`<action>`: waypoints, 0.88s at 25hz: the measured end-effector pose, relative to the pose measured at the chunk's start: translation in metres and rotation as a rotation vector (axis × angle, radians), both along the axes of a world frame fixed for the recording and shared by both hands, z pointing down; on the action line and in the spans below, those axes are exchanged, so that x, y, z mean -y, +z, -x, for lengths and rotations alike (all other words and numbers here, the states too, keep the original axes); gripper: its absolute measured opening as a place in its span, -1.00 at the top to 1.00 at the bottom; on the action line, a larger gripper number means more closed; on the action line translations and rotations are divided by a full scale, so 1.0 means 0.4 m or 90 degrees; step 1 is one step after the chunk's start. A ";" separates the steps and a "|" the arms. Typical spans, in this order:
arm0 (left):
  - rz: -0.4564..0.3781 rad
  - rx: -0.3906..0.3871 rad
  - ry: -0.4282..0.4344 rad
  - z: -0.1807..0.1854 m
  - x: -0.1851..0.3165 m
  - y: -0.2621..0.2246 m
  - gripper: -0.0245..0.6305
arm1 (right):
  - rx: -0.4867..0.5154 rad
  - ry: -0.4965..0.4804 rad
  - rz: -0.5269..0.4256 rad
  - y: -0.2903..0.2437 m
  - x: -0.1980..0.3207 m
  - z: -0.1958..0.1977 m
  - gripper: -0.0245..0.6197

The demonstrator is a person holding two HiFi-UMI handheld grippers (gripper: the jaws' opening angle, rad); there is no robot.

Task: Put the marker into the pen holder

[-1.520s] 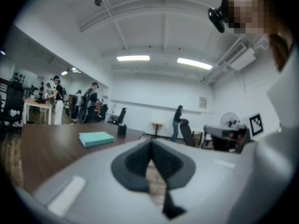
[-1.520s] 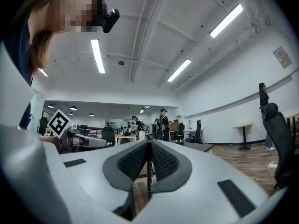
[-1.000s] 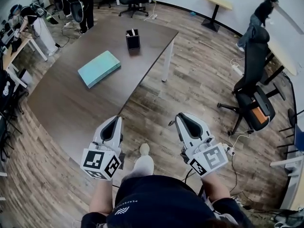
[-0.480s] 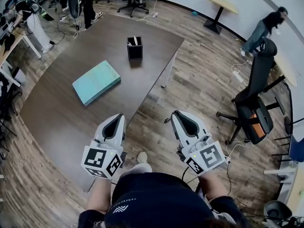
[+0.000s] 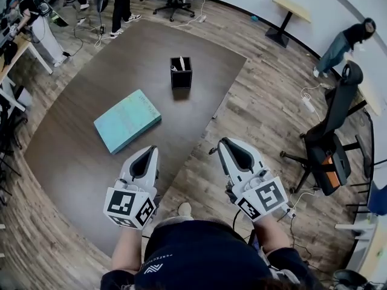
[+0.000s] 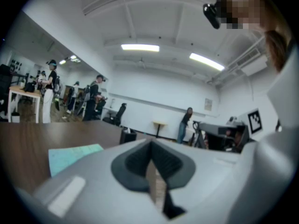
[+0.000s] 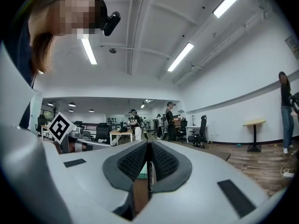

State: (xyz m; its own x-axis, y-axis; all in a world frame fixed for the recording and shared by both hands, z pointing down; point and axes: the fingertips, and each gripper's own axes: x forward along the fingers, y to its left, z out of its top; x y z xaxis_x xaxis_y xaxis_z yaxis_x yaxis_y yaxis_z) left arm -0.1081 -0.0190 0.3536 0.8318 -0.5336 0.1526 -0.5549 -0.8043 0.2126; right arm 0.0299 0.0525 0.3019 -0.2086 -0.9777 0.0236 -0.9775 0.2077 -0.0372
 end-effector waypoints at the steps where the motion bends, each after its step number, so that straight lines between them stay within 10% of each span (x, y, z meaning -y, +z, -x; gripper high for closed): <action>1: 0.000 0.001 0.000 0.002 0.013 0.003 0.91 | 0.001 -0.001 -0.001 0.002 0.015 0.001 0.85; 22: 0.012 -0.006 -0.117 -0.107 0.255 0.009 0.91 | -0.005 -0.149 -0.020 -0.027 0.397 -0.104 0.85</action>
